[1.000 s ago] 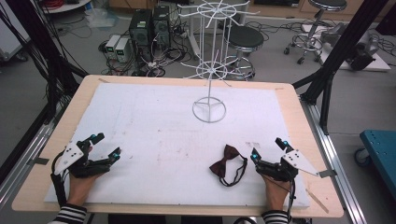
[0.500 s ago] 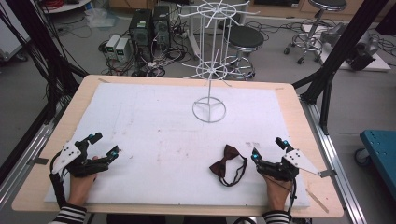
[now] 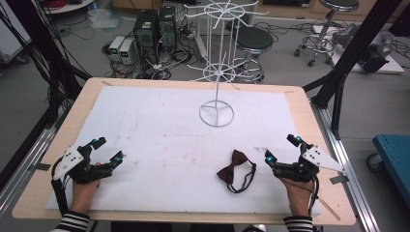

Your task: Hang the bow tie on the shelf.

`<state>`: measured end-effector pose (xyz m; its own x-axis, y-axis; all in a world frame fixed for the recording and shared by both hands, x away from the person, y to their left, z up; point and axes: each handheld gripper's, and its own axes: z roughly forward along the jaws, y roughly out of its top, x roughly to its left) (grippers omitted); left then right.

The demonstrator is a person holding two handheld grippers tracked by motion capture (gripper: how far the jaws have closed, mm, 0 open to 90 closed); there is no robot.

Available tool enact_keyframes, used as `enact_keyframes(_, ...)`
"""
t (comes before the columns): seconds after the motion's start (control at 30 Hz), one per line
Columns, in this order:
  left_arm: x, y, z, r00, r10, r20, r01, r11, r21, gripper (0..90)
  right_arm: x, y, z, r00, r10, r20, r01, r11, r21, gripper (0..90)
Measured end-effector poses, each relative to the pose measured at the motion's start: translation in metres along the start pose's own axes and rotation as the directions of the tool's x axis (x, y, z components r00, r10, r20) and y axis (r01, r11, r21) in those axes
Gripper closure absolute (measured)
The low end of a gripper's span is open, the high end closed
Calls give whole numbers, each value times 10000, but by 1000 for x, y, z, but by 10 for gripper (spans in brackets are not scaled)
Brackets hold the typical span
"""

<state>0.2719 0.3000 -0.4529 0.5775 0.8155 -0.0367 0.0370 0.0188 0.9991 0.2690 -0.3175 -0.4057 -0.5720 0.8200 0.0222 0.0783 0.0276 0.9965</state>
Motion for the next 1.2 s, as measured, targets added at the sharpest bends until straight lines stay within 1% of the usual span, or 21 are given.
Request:
enact_keyframes(0.1, 0, 0, 0, 10000, 5, 1, -5, 10000, 1, 143, -1, 10, 4, 9984, -276, -488, 293, 9990, 338, 8)
enact_keyframes(0.2, 0, 0, 0, 10000, 4, -3, -4, 10000, -2, 143, -2, 19, 9, 9925, -239, -1201, 329, 9967, 736, 7)
enact_keyframes(0.3, 0, 0, 0, 10000, 13, 7, -13, 10000, -6, 143, -2, 29, 16, 9847, -561, -1648, 763, 9900, 1187, 8)
enact_keyframes(0.33, 0, 0, 0, 10000, 13, 7, -13, 10000, -6, 143, -2, 29, 16, 9847, -561, -1648, 763, 9900, 1187, 8)
enact_keyframes(0.37, 0, 0, -1, 10000, 52, 12, -52, 10000, -12, 143, -1, 34, 21, 9771, -692, -2014, 998, 9842, 1460, 7)
enact_keyframes(0.5, 0, 0, -1, 10000, -3, 18, 3, 10000, -76, 143, 2, 43, 32, 9608, -854, -2638, 1398, 9708, 1950, 7)
enact_keyframes(0.53, 0, 0, -1, 10000, -3, 18, 3, 10000, -76, 143, 2, 43, 32, 9608, -854, -2638, 1398, 9708, 1950, 7)
enact_keyframes(0.57, 0, 0, -1, 10000, -2, 10, 2, 10000, -87, 143, 3, 47, 37, 9528, -884, -2906, 1569, 9625, 2214, 7)
enact_keyframes(0.63, 0, 0, -1, 10000, -40, 23, 41, 9999, -105, 143, 4, 51, 42, 9422, -1107, -3161, 1913, 9525, 2368, 8)
enact_keyframes(0.7, 0, 0, -1, 10000, -6, 27, 6, 10000, -84, 143, 7, 55, 47, 9301, -1180, -3479, 2162, 9415, 2586, 8)
enact_keyframes(0.77, 0, 0, -1, 10000, -10, 26, 11, 9999, -103, 143, 9, 58, 53, 9135, -1236, -3875, 2411, 9318, 2711, 8)
enact_keyframes(0.8, 0, 0, -1, 10000, -10, 26, 11, 9999, -103, 143, 9, 58, 53, 9135, -1236, -3875, 2411, 9318, 2711, 8)
enact_keyframes(0.83, 0, 0, -1, 10000, -4, 28, 4, 9999, -111, 143, 11, 61, 59, 8912, -1359, -4328, 2753, 9203, 2779, 8)
enact_keyframes(0.87, 0, 0, -1, 10000, 12, 40, -12, 9999, -100, 143, 12, 62, 62, 8802, -1499, -4502, 2958, 9152, 2736, 8)
enact_keyframes(0.9, 0, 0, -1, 10000, 10, 38, -10, 9999, -108, 143, 14, 63, 65, 8709, -1447, -4697, 3068, 9066, 2898, 8)
enact_keyframes(0.97, 0, 0, -1, 10000, 26, 51, -25, 10000, -90, 143, 17, 65, 70, 8478, -1594, -5058, 3465, 8885, 3008, 8)
enact_keyframes(1.03, 0, 0, -1, 10000, 28, 49, -27, 10000, -92, 143, 19, 68, 76, 8264, -1653, -5382, 3761, 8734, 3093, 8)
enact_keyframes(1.07, 0, 0, -1, 10000, 28, 49, -27, 10000, -92, 143, 20, 69, 78, 8176, -1624, -5524, 3864, 8661, 3173, 8)
enact_keyframes(1.1, 0, 0, -1, 10000, 25, 47, -25, 10000, -93, 143, 21, 69, 81, 8065, -1670, -5671, 3999, 8607, 3152, 8)
enact_keyframes(1.13, 0, 0, -1, 10000, 13, 34, -12, 9999, -105, 143, 23, 69, 83, 7930, -1671, -5859, 4174, 8495, 3226, 8)
enact_keyframes(1.2, 0, 0, -1, 10000, 10, 38, -10, 9999, -110, 143, 26, 69, 88, 7722, -1758, -6106, 4518, 8276, 3332, 8)
